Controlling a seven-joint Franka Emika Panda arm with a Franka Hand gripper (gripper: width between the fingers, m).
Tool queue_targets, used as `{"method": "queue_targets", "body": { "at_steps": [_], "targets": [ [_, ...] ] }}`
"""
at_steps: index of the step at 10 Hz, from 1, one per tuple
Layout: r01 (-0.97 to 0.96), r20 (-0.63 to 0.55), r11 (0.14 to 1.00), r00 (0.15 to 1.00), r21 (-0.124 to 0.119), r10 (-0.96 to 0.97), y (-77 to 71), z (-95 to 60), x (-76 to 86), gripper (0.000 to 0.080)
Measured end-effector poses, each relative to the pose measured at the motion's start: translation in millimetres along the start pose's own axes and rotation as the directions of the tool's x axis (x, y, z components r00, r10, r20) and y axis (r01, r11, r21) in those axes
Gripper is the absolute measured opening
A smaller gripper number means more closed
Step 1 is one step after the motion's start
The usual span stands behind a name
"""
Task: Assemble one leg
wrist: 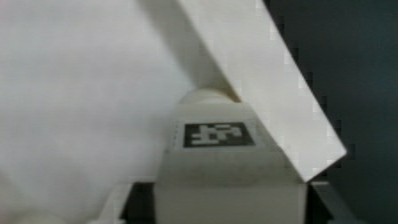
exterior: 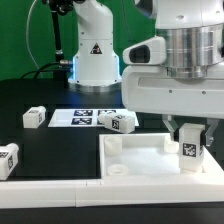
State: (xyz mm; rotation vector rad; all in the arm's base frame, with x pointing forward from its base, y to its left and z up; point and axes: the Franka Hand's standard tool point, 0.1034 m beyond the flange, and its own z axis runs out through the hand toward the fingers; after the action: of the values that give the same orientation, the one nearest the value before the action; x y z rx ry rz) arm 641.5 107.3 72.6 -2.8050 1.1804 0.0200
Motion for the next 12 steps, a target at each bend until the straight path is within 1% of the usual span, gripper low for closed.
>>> {"method": "queue_targets", "body": {
  "at_steps": [1,2,3,4,5,6,7,8,9,10,11,12],
  "targets": [
    [-0.162,0.003,0.987,0.987,0.001,0.162,-0.7,0.5,-1.5,0.0285],
    [-0.362,0.011,0.932,0.932,0.004,0.362,-1.6,1.4,-2.8,0.0285],
    [-0.484,0.029,0.875,0.875,0.014,0.483,-1.6,1.9,-1.7,0.0285],
    [-0.564,0.036,0.826,0.826,0.016,0.563,-1.4,2.2,-1.5,0.0285],
    [-0.589,0.036,0.808,0.808,0.015,0.588,-1.3,2.2,-1.3,0.0285],
    [-0.567,0.036,0.824,0.823,0.016,0.566,-1.4,2.2,-1.5,0.0285],
    [-0.564,0.036,0.825,0.825,0.016,0.564,-1.7,2.2,-1.9,0.0427],
    [-0.389,0.021,0.921,0.921,0.025,0.388,-1.7,1.9,-0.5,0.0562],
    [-0.166,0.004,0.985,0.986,0.041,0.166,-1.6,2.0,3.1,0.0562],
    [0.059,-0.002,0.998,0.998,0.039,-0.059,0.0,4.0,3.7,0.0634],
    [0.14,-0.004,0.989,0.99,0.037,-0.14,-1.3,4.5,1.1,0.0645],
    [0.221,-0.008,0.975,0.975,0.037,-0.221,-0.7,4.4,2.0,0.0645]
  ]
}}
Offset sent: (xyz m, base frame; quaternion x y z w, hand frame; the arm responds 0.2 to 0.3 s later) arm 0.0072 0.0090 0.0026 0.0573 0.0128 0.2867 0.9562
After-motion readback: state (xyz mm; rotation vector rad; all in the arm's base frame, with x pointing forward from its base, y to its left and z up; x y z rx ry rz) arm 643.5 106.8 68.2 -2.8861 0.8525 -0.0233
